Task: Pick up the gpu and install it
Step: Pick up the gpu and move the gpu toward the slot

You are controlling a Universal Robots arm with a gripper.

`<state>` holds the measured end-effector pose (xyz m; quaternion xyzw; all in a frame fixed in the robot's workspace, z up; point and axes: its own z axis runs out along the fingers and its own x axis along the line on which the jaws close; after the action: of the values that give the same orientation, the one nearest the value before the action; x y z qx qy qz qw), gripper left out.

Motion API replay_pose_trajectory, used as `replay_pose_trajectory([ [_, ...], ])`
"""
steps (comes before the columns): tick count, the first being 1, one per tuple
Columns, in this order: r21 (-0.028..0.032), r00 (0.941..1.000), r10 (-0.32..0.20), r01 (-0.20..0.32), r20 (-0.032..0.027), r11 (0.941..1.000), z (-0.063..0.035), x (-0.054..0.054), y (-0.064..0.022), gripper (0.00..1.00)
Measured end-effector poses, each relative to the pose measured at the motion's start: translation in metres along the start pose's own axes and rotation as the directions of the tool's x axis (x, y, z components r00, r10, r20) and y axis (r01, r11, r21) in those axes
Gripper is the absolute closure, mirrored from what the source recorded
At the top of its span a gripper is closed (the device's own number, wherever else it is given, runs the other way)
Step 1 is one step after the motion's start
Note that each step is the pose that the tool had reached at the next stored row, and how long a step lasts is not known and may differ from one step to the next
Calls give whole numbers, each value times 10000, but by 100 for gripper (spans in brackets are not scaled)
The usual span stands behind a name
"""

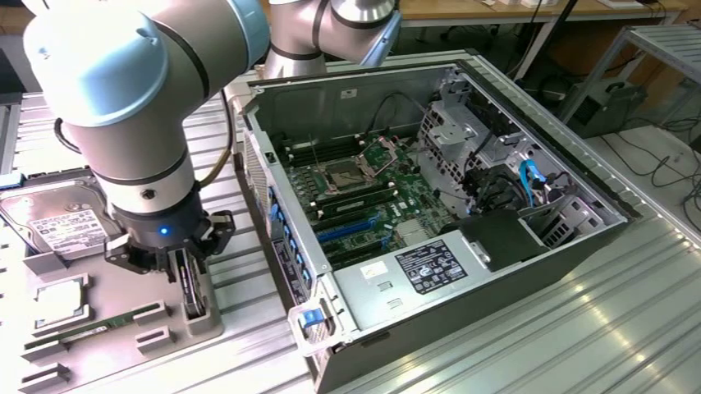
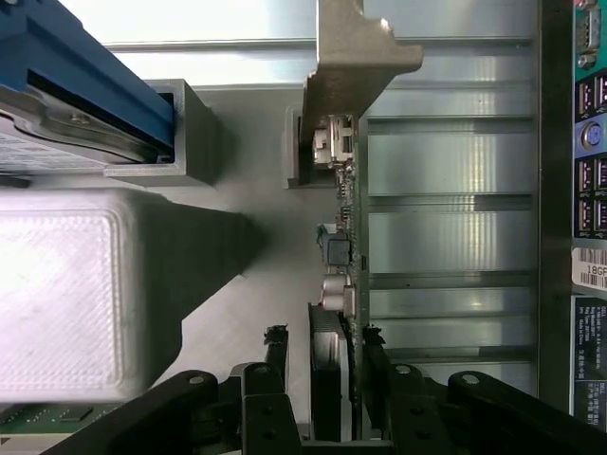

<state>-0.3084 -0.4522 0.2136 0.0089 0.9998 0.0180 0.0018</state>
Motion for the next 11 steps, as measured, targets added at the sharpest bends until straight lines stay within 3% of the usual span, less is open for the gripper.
replay_pose_trajectory([
  [6, 1, 10000, 1, -1, 0, 10000, 1, -3, 0, 59],
  [7, 1, 10000, 1, -1, 0, 10000, 0, -3, 0, 67],
  [11, 1, 10000, 1, -1, -1, 10000, 1, -5, 0, 68],
])
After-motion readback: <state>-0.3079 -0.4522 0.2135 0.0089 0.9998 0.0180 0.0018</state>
